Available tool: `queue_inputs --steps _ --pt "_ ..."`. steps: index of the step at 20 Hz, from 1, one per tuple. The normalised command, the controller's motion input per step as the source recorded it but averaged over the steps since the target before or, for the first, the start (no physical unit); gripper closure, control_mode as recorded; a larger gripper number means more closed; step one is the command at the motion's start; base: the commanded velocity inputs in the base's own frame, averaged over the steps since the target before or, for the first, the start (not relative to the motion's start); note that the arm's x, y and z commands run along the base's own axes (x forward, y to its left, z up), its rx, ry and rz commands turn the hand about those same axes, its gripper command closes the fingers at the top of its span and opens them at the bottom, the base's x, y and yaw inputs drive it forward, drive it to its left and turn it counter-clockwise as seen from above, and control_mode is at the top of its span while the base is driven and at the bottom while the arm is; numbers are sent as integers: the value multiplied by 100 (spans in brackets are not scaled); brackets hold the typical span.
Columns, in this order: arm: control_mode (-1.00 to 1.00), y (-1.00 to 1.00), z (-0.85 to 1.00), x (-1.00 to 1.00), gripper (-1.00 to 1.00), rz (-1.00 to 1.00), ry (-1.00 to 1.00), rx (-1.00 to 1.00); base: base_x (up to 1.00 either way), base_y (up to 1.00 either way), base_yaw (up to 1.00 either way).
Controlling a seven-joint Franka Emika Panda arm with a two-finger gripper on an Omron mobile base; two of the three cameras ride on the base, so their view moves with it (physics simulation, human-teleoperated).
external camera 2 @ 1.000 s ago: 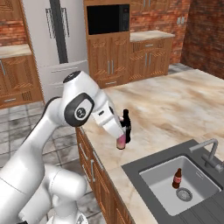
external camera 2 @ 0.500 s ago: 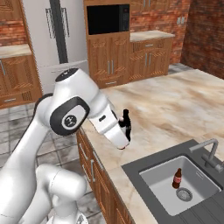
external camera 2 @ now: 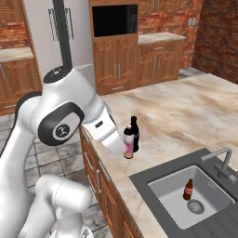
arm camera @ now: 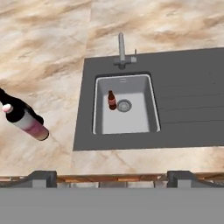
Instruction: Place the large bottle from the dining counter next to the other large bottle outside the sink, and place the small bottle from the dining counter next to the other small bottle inside the sink.
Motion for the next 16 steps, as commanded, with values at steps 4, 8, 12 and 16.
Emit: queue_inputs --steps 4,8,12,16 --pt "-100 41 5 4 -100 9 -17 4 0 0 0" --pt "-100 38 -7 0 -100 4 -18 2 0 0 0" --pt "-100 42 -4 0 -100 1 -16 3 0 0 0" --pt "100 0 0 0 -100 0 0 0 -29 22 1"
